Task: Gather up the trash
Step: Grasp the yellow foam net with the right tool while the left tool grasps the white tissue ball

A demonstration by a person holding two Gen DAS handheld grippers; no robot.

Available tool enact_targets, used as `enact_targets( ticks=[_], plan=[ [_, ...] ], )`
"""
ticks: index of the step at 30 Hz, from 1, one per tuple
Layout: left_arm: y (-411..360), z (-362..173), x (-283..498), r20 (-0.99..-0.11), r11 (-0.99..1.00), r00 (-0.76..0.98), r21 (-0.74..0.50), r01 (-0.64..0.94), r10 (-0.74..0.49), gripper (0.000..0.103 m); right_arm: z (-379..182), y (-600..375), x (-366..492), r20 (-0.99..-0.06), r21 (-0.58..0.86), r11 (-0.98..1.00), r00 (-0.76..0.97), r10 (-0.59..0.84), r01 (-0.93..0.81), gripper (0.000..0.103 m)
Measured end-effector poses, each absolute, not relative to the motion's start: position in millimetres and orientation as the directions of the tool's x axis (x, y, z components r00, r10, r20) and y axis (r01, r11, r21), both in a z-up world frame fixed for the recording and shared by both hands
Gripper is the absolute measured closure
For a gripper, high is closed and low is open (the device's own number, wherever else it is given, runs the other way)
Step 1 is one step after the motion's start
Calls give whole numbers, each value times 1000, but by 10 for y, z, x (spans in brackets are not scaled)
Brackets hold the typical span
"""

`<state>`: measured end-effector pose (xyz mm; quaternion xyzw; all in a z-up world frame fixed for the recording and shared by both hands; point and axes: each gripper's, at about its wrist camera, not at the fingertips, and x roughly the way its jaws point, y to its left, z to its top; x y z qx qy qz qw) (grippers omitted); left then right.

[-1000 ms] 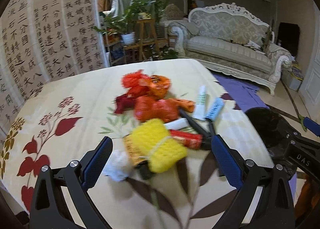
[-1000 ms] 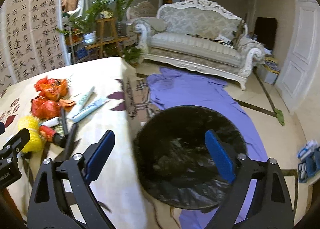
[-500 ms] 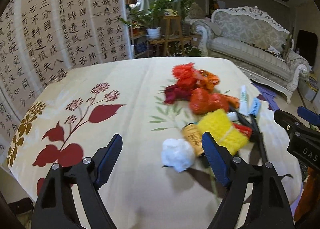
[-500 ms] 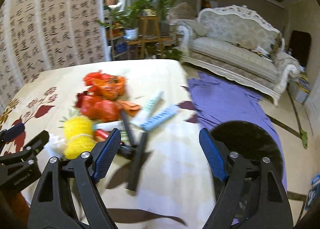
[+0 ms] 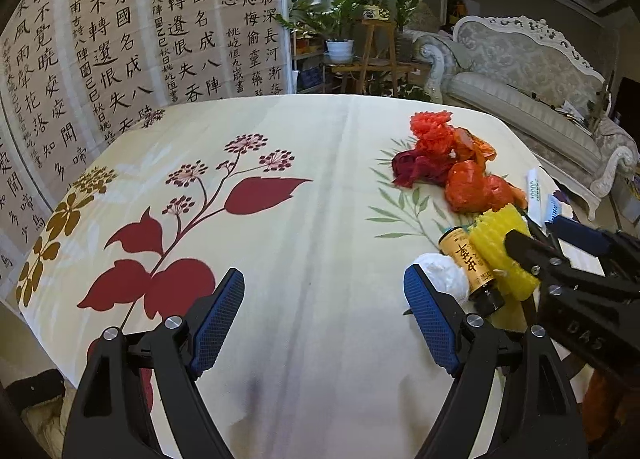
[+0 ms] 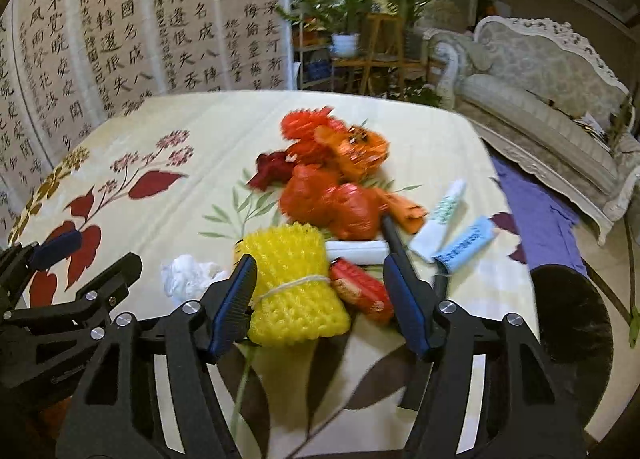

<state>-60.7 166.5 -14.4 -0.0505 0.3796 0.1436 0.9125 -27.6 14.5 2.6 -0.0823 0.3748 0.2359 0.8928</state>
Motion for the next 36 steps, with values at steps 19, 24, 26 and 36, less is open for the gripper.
enact_targets(
  ticks=[19, 24, 26, 36],
  plan=[
    [1586, -176, -577, -710, 962, 683, -24, -271, 174, 23, 52, 14, -281, -699, 52, 888, 618, 359, -457, 64],
    [1461, -192, -521, -713, 970, 685, -29, -241, 149, 23, 82, -248, -242, -690, 40, 919, 654, 309, -393, 64],
    [1401, -219, -480, -716, 973, 684, -29, -229, 139, 23, 67, -342, -222, -691, 46, 928, 659, 297, -370, 64],
    [1316, -406, -291, -762, 980, 642, -53, -193, 85, 36, 29, -559, -161, -686, 73, 940, 668, 289, -332, 64]
  ],
)
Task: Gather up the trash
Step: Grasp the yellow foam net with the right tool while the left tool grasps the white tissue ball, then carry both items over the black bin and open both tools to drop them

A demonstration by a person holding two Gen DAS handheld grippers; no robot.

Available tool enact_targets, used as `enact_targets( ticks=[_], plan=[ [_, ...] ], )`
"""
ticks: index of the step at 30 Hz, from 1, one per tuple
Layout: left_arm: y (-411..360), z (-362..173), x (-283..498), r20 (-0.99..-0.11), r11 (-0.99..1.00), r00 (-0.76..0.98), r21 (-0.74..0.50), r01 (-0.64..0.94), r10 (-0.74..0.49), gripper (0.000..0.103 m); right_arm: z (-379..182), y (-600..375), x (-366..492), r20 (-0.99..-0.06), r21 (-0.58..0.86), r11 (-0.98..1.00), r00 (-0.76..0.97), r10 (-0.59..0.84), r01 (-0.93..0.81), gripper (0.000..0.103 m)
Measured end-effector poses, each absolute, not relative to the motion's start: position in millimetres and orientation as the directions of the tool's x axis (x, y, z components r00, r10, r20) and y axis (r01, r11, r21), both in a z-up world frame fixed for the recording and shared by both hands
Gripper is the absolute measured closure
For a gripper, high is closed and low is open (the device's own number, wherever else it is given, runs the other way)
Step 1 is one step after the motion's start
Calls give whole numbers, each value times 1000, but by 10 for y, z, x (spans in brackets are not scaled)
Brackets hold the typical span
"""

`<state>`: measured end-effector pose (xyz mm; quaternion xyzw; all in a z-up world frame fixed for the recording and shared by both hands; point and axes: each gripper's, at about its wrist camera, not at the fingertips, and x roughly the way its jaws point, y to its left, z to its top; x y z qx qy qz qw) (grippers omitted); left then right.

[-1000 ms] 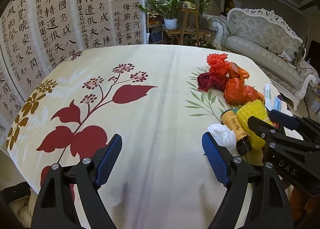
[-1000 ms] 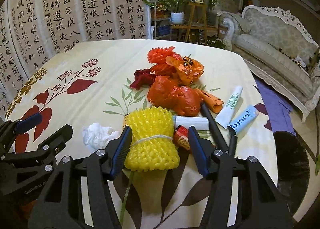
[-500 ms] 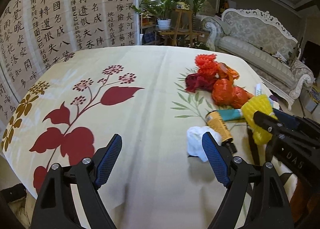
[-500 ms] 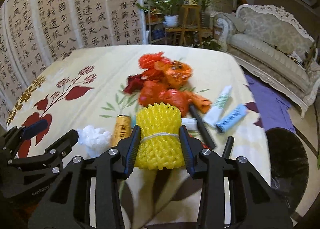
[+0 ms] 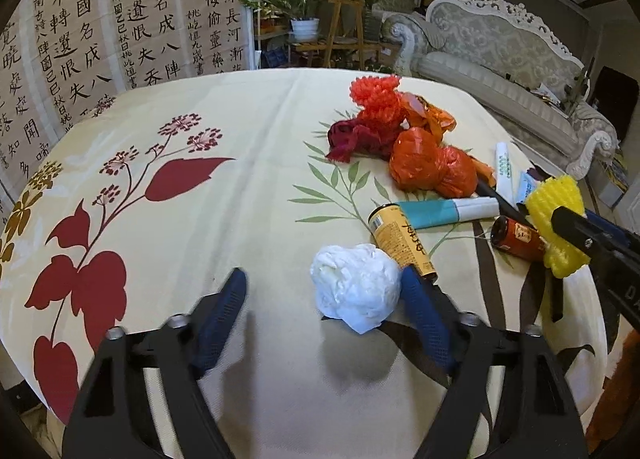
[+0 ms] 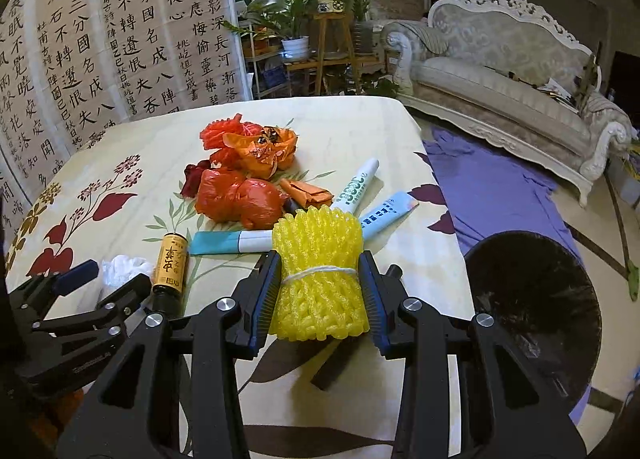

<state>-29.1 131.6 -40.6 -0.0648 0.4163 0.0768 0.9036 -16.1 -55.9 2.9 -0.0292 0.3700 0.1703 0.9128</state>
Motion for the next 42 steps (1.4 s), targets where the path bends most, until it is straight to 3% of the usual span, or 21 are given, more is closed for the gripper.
enact_targets(
  ticks=[3, 7, 31, 42],
  plan=[
    [1334, -461, -285, -775, 980, 631, -96, -172, 35, 60, 21, -503, -168, -684, 75, 935, 664, 302, -347, 64],
    [1341, -470, -307, -769, 981, 638, -96, -166, 33, 69, 27, -455, -164, -683, 83, 930, 659, 315, -358, 64],
    [1698, -322, -470, -740, 961, 659, -65, -269, 134, 70, 131, 204, -295, -657, 61, 866, 634, 408, -495, 64],
    [1404, -130, -434, -701, 976, 707, -82, -203, 88, 70, 296, -472, -282, -629, 63, 930, 709, 318, -362, 64]
  ],
)
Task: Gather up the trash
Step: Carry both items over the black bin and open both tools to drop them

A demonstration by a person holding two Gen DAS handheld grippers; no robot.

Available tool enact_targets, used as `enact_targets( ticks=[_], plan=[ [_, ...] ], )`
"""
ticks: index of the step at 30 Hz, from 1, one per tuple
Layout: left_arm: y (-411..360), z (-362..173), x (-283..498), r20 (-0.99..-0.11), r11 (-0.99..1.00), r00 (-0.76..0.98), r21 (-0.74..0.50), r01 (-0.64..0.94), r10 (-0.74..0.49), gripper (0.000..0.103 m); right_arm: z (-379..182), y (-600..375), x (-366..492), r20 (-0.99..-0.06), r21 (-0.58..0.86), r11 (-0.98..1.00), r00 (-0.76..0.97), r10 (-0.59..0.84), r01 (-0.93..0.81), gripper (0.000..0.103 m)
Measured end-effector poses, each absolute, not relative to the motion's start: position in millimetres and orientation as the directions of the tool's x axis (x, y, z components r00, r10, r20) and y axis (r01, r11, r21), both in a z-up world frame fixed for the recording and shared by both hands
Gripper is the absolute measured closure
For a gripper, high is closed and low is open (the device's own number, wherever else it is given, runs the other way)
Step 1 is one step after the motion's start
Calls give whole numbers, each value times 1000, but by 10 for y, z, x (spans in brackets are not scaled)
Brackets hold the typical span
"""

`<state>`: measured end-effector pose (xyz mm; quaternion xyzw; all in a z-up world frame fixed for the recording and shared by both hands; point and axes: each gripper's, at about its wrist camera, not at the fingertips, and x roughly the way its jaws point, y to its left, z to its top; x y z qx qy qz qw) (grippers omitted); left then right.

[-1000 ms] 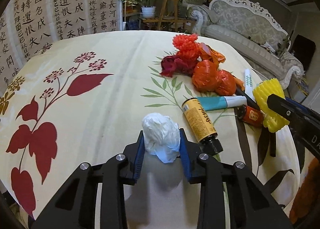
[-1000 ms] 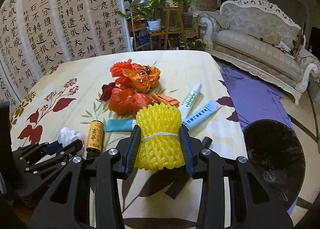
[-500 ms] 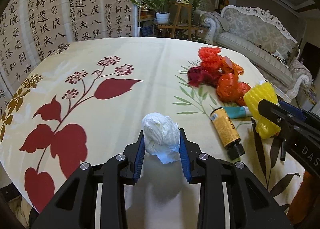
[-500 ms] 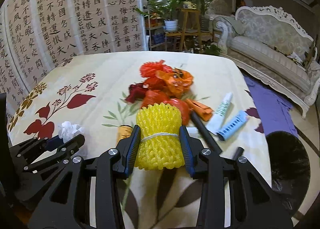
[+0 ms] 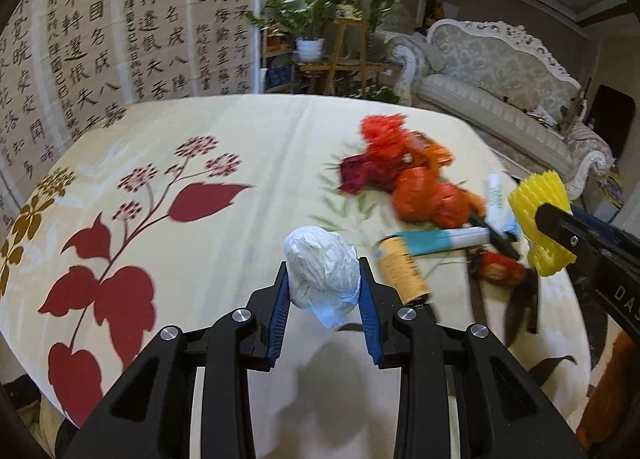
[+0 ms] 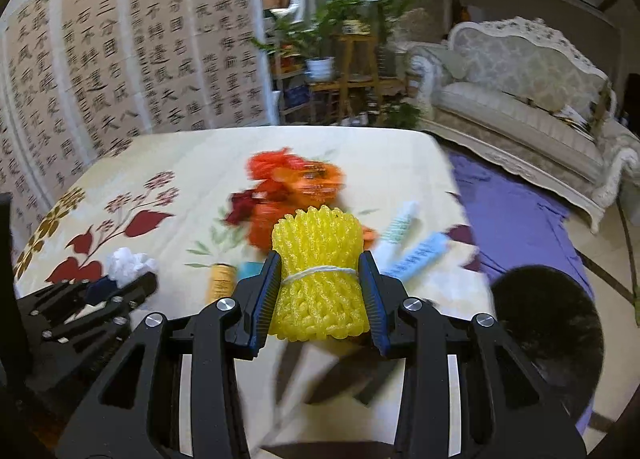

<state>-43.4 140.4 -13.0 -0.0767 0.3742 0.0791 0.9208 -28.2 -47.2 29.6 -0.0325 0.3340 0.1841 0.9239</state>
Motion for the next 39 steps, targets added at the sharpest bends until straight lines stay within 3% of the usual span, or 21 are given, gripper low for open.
enact_targets(
  ticks=[18, 35, 38, 39],
  plan=[
    [140, 97, -198, -642, 988, 752, -105, 112, -153, 70, 181, -1939, -391, -627, 12, 1000, 779, -6, 17, 64],
    [-955, 12, 135, -632, 949, 724, -62, 309, -277, 70, -95, -2632, -218, -649, 45, 987, 755, -89, 155, 64],
    [-1052, -34, 234, -636, 946, 720, -54, 319, -279, 66, -138, -2728, -148, -650, 61, 983, 754, -93, 173, 62],
    [-1083, -47, 266, -636, 947, 720, -52, 318, -277, 59, -154, -2772, -123, -653, 67, 982, 752, -92, 178, 62]
  ],
)
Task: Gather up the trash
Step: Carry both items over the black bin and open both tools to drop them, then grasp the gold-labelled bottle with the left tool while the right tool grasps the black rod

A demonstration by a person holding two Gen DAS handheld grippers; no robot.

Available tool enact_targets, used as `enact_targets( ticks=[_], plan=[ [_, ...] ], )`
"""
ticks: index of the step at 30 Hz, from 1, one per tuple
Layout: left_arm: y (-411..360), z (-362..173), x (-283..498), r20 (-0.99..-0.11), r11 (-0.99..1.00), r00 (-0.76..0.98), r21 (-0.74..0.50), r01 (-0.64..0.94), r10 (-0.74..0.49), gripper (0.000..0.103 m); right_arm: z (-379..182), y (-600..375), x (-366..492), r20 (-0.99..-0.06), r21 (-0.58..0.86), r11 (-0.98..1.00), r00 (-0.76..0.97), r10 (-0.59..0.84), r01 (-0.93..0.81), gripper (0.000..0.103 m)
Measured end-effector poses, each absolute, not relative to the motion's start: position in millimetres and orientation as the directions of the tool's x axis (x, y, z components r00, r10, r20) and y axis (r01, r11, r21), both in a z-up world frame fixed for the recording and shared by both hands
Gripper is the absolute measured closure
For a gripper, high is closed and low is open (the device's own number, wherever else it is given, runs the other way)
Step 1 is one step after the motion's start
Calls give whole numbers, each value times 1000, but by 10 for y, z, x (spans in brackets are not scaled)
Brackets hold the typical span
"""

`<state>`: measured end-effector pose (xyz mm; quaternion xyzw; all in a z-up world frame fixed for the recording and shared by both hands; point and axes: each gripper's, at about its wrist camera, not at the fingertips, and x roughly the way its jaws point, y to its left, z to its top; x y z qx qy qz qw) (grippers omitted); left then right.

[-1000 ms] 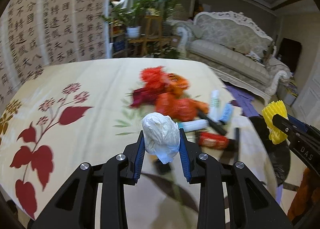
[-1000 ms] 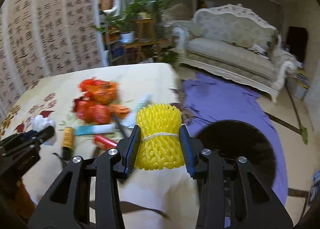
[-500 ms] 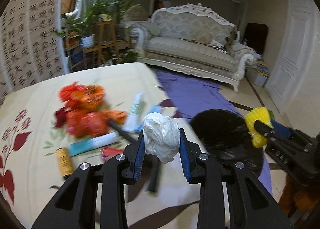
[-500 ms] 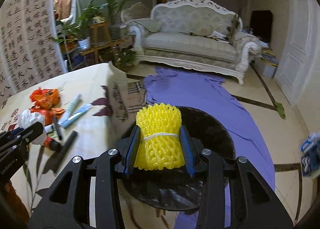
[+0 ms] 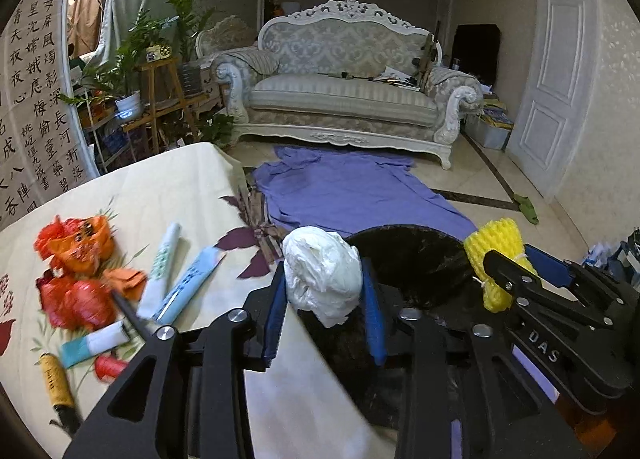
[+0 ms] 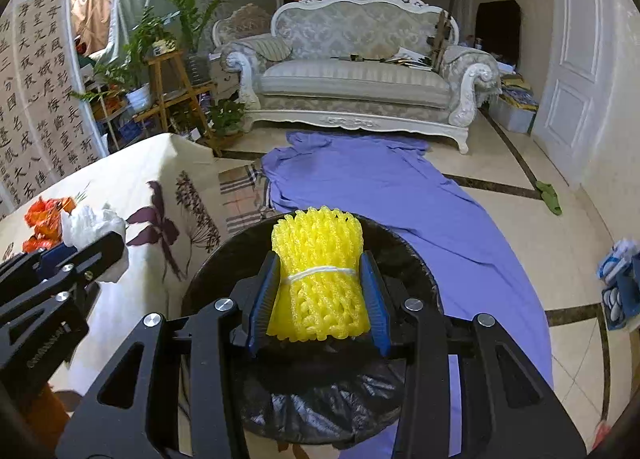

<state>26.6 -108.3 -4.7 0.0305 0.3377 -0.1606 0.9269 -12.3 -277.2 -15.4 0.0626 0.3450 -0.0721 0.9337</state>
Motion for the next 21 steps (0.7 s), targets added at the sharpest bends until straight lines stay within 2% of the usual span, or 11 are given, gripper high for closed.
enact_targets(
  ticks=[1, 2, 3, 12, 21],
  plan=[
    [-1104, -66, 295, -638, 949, 722, -44, 313, -268, 48, -162, -2793, -102, -657, 72, 981, 749, -89, 179, 58],
    [-1120, -78, 310, -638, 951, 724, -41, 308, -262, 42, -179, -2824, -76, -659, 78, 980, 747, -87, 182, 50],
    [-1126, -89, 327, -637, 952, 726, -39, 302, -257, 35, -184, -2846, -72, -657, 78, 979, 748, -91, 188, 47],
    [-1152, -147, 403, -660, 955, 709, -41, 295, -247, 28, -197, -2996, -69, -658, 86, 970, 744, -118, 229, 46],
    [-944, -64, 270, -662, 969, 724, -10, 248, -192, 28, -127, -2831, -149, -653, 108, 973, 753, -86, 205, 46]
  ],
)
